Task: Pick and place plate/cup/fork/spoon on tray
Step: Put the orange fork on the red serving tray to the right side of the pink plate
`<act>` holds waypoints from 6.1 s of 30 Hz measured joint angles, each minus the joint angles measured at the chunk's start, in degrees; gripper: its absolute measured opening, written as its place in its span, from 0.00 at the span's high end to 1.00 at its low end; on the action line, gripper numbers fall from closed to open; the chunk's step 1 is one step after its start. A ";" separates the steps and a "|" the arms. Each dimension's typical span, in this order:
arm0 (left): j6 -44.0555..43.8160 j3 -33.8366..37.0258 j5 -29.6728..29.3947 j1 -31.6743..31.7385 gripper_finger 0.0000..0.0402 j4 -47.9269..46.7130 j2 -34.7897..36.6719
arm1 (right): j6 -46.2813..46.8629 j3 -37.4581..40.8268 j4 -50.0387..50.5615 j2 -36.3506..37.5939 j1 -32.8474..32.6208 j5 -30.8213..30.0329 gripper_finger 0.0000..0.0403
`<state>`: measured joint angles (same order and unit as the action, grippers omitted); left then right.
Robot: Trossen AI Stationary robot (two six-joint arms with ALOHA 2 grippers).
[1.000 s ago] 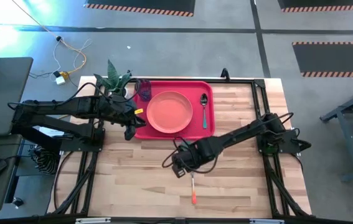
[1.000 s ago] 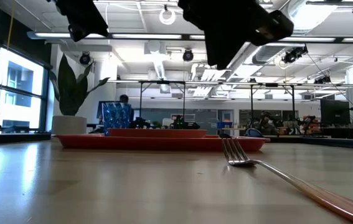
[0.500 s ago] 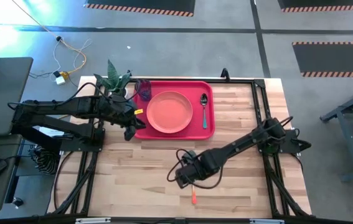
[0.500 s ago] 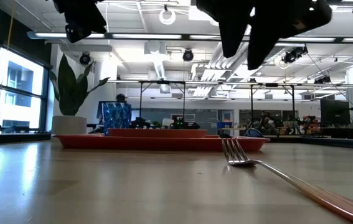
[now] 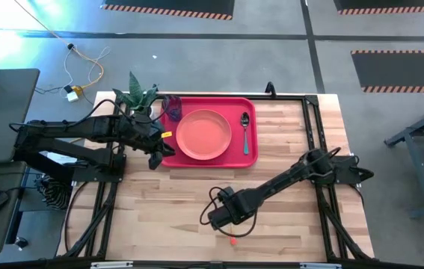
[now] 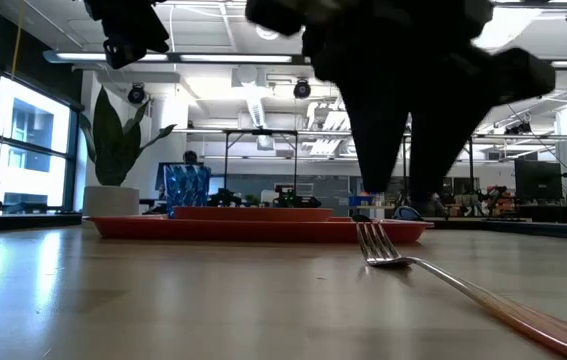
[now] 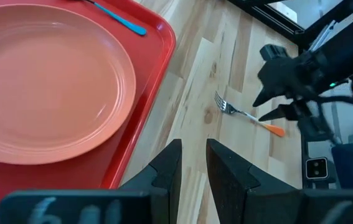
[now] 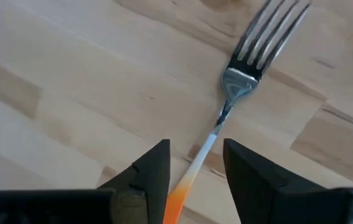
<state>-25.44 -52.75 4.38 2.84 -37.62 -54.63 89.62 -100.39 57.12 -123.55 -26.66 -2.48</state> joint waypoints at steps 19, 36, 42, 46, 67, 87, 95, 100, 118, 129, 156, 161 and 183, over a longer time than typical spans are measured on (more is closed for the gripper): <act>0.05 0.00 0.00 -0.01 0.84 -0.37 0.02 | 3.51 -0.21 0.08 -6.26 0.03 1.89 0.75; 0.07 0.00 -0.02 0.02 0.84 -0.50 0.00 | 5.45 -0.42 1.75 -6.29 -0.02 0.24 0.99; 0.09 0.00 -0.02 0.01 0.84 -1.75 0.01 | 3.91 -3.40 4.08 -6.67 0.05 -1.77 0.99; 0.09 0.00 -0.02 0.01 0.84 -2.86 0.01 | 3.12 -6.37 6.33 -6.65 0.13 -4.08 0.99; 12.34 0.00 -0.75 0.14 0.84 -3.27 0.00 | -6.00 -32.35 27.47 -6.34 8.94 -18.12 1.00; 18.10 -0.07 -7.82 0.15 0.84 -1.21 0.01 | -12.42 -31.92 32.89 -0.13 23.03 -25.47 1.00; 18.15 -0.07 -7.89 0.13 0.84 -2.08 0.02 | -20.06 -31.92 32.89 -0.13 28.66 -23.98 1.00; 18.10 -0.07 -7.88 0.13 0.84 -2.10 0.00 | -23.67 -31.90 32.89 -0.13 30.93 -23.72 1.00; 17.13 -0.07 -8.11 0.13 0.84 -2.01 0.00 | -34.25 -31.88 32.89 -1.73 37.96 -21.75 1.00; 17.60 -0.07 -8.42 0.14 0.84 -1.97 0.00 | -37.65 -31.81 32.89 -3.67 40.32 -21.22 1.00; 17.97 -0.05 -11.65 0.15 0.84 -1.88 0.00 | -32.84 -1.14 16.45 5.18 40.99 -11.96 1.00; 17.60 -0.04 -11.65 0.15 0.84 -1.97 0.00 | -30.84 5.72 4.88 6.68 42.34 -7.68 1.00; 18.61 -0.04 -11.65 0.15 0.84 -1.97 0.00 | -22.41 7.55 3.20 5.62 45.96 -5.37 1.00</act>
<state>-6.83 -52.80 -7.27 2.98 -39.59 -54.63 67.21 -92.84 60.33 -117.93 19.30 -7.84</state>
